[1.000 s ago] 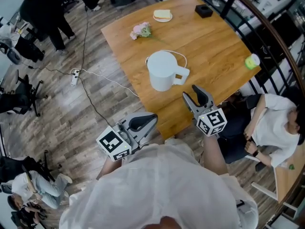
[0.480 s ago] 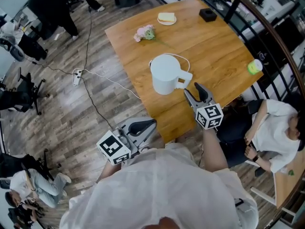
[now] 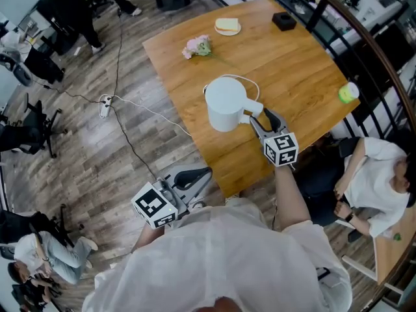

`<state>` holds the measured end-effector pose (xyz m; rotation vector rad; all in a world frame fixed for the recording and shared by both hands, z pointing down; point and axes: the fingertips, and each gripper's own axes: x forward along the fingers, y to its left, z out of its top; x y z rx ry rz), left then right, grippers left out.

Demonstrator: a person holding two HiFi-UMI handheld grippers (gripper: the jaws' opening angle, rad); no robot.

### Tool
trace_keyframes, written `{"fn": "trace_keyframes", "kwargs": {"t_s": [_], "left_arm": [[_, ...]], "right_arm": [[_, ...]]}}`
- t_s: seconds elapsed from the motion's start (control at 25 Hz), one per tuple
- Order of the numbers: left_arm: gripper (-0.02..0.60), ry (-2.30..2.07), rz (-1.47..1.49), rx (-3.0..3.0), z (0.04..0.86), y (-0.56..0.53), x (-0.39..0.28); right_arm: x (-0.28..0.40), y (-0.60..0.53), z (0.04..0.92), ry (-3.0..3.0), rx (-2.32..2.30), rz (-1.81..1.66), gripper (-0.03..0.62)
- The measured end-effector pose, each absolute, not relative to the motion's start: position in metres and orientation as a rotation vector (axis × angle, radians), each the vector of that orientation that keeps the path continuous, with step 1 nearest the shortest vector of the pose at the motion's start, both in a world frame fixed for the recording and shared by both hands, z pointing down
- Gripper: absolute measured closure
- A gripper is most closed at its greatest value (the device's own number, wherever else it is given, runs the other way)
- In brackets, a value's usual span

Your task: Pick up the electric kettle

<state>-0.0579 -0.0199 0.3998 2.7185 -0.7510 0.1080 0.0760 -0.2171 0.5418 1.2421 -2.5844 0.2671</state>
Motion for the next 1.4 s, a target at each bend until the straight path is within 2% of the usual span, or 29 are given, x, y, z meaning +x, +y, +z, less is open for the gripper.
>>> {"fn": "trace_keyframes", "kwargs": {"t_s": [1.16, 1.4], "left_arm": [[0.572, -0.781, 0.169, 2.674, 0.414, -0.018, -0.063], [0.572, -0.771, 0.169, 2.668, 0.418, -0.021, -0.060]], "right_arm": [[0.069, -0.262, 0.558, -2.505, 1.521, 0.168, 0.384], [0.068, -0.262, 0.555, -2.456, 1.590, 0.088, 0.418]]}}
